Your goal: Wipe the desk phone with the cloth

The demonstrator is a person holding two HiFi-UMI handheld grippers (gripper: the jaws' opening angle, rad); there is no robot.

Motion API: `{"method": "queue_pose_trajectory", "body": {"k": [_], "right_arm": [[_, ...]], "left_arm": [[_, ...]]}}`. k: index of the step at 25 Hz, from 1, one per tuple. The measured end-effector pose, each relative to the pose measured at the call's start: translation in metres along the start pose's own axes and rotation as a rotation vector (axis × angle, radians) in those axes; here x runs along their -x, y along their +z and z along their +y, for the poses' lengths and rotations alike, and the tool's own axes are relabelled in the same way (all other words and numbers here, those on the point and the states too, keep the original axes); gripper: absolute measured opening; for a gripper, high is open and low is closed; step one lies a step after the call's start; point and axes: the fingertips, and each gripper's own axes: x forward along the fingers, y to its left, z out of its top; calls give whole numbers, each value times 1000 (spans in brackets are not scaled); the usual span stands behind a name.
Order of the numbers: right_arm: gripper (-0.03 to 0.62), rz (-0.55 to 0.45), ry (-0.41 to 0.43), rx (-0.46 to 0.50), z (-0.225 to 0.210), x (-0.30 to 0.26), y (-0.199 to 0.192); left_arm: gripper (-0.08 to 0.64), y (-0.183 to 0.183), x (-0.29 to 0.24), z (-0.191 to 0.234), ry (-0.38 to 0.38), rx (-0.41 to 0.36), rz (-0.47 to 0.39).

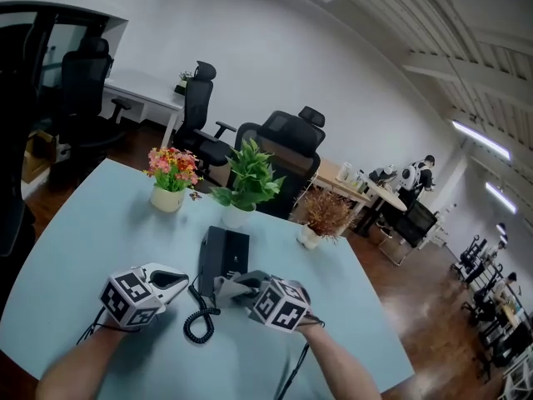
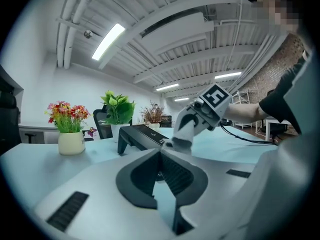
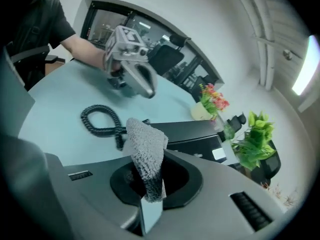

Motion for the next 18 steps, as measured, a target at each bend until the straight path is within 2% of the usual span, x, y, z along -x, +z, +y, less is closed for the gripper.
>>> {"method": "queue_pose_trajectory", "body": {"k": [4,7,11,18], "right_arm": [[-6,-124,-265,-217,-110,9,11],[-7,-136,-383,-316,-161,-2,6],[-6,-75,-388,-335,-170,-27,-7],[-7,-52,-281,-249,-118,-28,-16]], "left_arm": [[-3,0,-2,0,-2,7,-3],[-3,-1,-3,-3,-8,16,-1],[-3,-3,-2,-6,-14,13,4],[-3,-2,0,-7,-17,-7,16]]}}
